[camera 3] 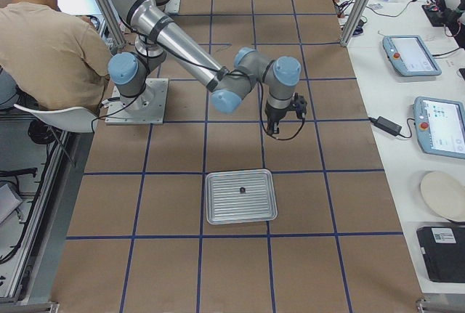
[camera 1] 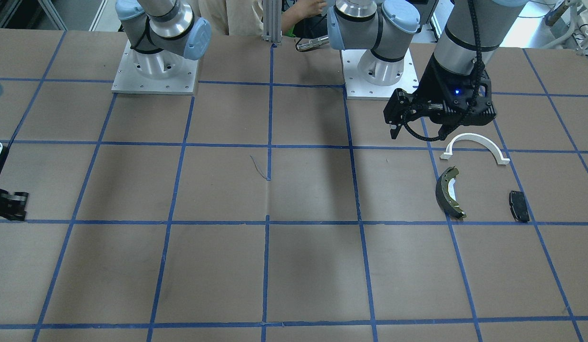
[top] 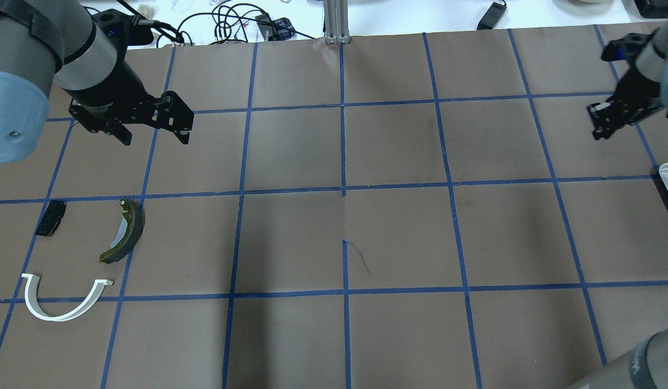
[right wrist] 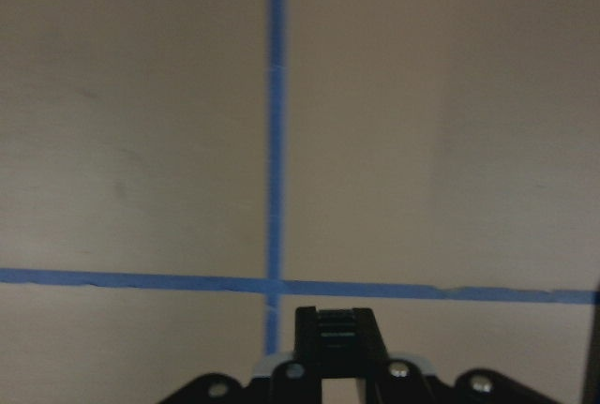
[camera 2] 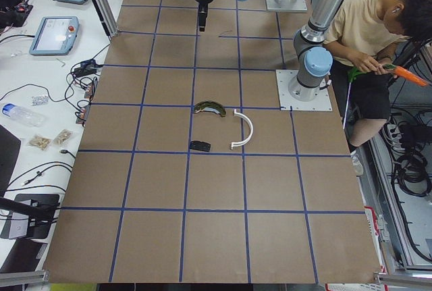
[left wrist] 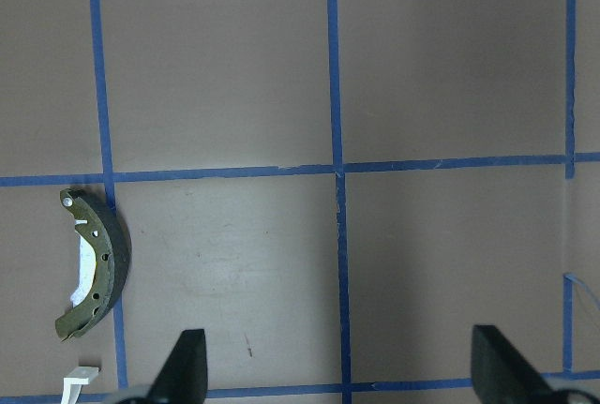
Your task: Place bearing gear from tray to pile
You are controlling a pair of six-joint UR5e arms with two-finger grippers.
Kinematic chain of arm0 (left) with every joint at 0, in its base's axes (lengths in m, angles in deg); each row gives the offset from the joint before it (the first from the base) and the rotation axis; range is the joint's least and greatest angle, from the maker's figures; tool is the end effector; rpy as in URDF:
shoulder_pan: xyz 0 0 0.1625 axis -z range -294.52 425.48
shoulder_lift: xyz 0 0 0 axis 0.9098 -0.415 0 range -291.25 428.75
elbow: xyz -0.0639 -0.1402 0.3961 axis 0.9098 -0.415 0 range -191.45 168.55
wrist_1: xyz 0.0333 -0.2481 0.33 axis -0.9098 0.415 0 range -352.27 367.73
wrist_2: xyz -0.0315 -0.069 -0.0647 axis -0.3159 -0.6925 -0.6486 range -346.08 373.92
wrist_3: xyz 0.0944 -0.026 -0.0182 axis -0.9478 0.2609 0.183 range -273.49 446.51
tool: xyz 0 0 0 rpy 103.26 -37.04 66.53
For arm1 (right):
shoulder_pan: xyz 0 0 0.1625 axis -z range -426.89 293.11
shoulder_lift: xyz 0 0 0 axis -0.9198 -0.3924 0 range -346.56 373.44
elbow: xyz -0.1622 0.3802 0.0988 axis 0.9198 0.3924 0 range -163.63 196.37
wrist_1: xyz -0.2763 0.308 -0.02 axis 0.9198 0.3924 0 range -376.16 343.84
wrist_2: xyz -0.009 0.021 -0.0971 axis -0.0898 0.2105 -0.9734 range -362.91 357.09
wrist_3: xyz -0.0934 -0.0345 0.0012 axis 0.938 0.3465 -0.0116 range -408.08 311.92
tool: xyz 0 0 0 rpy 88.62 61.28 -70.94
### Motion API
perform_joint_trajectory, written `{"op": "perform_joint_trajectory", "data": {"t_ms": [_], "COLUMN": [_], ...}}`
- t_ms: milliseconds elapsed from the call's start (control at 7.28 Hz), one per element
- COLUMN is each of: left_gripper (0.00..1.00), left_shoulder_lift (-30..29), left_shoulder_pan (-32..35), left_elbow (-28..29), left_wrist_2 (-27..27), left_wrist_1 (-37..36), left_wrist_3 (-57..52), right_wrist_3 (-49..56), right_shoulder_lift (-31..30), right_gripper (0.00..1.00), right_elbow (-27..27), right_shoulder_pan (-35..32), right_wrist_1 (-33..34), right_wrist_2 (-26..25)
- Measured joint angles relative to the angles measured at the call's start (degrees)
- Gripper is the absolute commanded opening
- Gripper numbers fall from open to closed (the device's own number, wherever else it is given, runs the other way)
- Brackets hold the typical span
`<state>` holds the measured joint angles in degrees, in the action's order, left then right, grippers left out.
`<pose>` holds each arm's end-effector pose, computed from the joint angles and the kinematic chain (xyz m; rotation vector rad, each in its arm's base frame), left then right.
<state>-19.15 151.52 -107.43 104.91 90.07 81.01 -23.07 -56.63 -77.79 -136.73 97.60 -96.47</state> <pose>-0.0979 -0.4896 0.4680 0.0409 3.1169 -0.1005 -0.0882 -0.6090 0.3021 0.1305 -3.0833 -0.0449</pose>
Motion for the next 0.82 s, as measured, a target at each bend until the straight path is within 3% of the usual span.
{"op": "perform_joint_trajectory", "data": {"t_ms": [275, 824], "left_gripper": [1.0, 1.0], "left_shoulder_lift": [-0.07, -0.04], "left_shoulder_pan": [-0.07, -0.14], "left_elbow": [-0.04, -0.12], "left_wrist_2": [0.39, 0.64], "left_wrist_1": [-0.06, 0.84], "left_wrist_3": [-0.03, -0.04], "right_wrist_3": [-14.63, -36.81], "right_shoulder_lift": [0.43, 3.55], "right_gripper": [0.0, 0.02], "right_elbow": [-0.01, -0.25], "right_shoulder_pan": [-17.51, -43.14], "right_wrist_1": [0.91, 5.01], "right_wrist_2": [0.89, 3.27]}}
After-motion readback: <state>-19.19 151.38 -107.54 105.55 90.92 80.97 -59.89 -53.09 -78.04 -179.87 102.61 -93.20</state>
